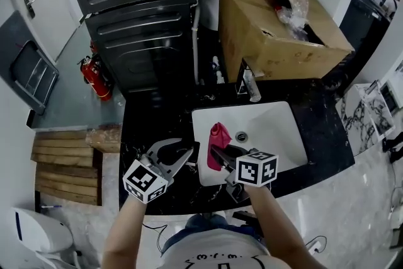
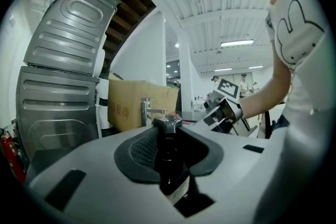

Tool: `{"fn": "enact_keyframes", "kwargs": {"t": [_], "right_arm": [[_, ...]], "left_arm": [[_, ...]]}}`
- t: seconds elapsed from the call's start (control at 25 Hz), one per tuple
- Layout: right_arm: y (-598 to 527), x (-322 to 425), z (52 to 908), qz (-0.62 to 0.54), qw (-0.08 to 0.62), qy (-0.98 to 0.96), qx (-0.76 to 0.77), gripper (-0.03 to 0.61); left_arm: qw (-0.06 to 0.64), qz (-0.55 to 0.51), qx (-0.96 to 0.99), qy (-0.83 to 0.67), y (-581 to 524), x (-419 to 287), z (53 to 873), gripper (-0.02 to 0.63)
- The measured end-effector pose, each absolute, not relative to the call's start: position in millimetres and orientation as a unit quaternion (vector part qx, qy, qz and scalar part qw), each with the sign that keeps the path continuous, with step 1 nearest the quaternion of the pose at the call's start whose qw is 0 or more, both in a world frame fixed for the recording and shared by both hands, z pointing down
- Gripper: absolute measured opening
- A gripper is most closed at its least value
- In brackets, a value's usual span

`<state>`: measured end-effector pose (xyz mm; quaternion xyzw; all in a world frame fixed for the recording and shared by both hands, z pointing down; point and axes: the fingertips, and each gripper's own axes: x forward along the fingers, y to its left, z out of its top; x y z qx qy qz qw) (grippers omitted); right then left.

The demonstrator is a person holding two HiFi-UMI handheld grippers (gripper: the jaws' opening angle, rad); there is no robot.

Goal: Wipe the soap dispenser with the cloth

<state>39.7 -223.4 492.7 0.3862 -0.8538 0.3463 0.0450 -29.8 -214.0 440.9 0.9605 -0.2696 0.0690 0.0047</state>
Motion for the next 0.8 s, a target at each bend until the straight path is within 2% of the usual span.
{"fn": "enact_keyframes", "kwargs": {"t": [0.2,0.36,0.6,0.8], "right_arm": [[-223.1,35.9,483.8,0.306,0.069,-0.882,0.351,0.061],[-211.2,15.9,475.0,0.278,0.108,-0.921,0.251,0.061],[-174.4,-22.5,479.2,0.362,0.135,-0.921,0.047,0.060],[-158.7,-33.0,503.4,0.425,0.153,-0.892,-0.017,0.058]], "left_arm": [[0.009,0.073,0.972,-0.224,-190.8,-30.0,449.2,0.103],[0.007,0.096,0.980,-0.175,-161.7,-37.7,447.0,0.103],[0.015,0.117,0.989,-0.084,-128.1,-45.0,449.3,0.105],[0.030,0.108,0.992,-0.060,-125.1,-47.9,450.7,0.106]]}}
